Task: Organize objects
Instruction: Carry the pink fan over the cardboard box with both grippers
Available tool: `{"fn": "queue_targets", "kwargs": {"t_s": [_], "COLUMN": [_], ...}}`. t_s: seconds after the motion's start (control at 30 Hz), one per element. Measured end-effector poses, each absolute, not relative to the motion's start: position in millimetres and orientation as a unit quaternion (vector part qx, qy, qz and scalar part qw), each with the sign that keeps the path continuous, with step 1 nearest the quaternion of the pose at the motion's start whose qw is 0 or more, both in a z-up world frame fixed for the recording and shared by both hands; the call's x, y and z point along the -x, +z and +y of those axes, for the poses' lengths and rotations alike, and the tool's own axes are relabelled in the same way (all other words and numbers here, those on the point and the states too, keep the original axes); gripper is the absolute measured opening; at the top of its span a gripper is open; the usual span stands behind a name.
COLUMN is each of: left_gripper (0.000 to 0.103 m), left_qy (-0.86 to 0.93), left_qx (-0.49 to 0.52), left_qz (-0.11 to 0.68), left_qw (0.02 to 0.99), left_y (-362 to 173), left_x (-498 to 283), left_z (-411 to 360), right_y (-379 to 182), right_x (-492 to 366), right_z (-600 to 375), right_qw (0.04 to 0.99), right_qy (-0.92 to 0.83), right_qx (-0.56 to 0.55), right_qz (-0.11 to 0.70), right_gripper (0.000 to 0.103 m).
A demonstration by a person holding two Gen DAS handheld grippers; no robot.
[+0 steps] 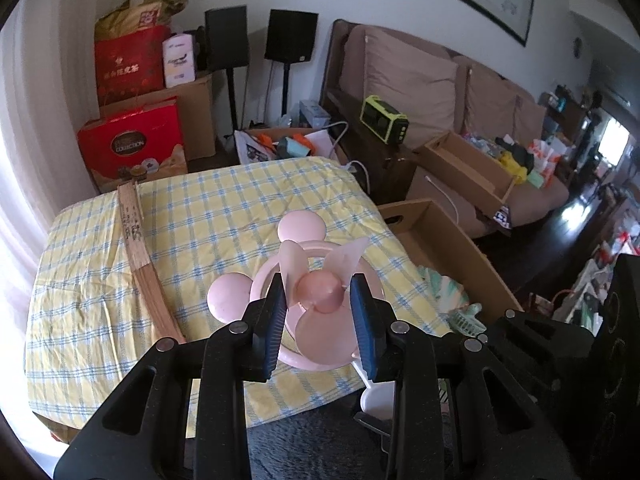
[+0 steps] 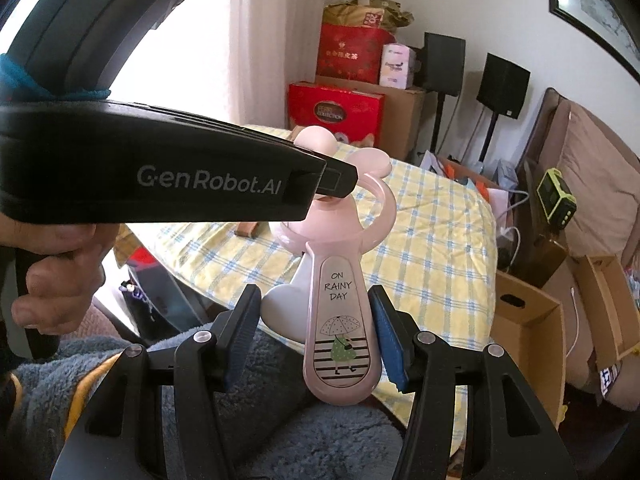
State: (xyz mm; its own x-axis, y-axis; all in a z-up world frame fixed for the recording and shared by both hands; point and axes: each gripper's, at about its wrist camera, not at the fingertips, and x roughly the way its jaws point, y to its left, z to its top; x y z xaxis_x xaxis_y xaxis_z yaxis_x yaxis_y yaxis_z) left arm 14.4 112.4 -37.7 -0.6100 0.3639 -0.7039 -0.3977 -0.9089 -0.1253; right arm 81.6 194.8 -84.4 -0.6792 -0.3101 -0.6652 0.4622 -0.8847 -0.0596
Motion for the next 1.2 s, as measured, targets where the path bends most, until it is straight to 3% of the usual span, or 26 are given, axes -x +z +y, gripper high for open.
{"fn": "queue_targets", "kwargs": {"t_s": [1.2], "left_gripper": [0.028], "left_qy": [0.878], "left_qx": [0.386], "left_qz": [0.076], "left_qw": [0.272], "left_y": [-34.2], "left_x": [-17.7], "left_z": [249.0], "right_y": [-83.5], "right_x": [-105.2], "right_z": [312.5], "right_qw": [0.147], "right_qy": [-0.928], "right_qx": [-0.337], "right_qz": [0.052], "right_gripper": [0.056]}}
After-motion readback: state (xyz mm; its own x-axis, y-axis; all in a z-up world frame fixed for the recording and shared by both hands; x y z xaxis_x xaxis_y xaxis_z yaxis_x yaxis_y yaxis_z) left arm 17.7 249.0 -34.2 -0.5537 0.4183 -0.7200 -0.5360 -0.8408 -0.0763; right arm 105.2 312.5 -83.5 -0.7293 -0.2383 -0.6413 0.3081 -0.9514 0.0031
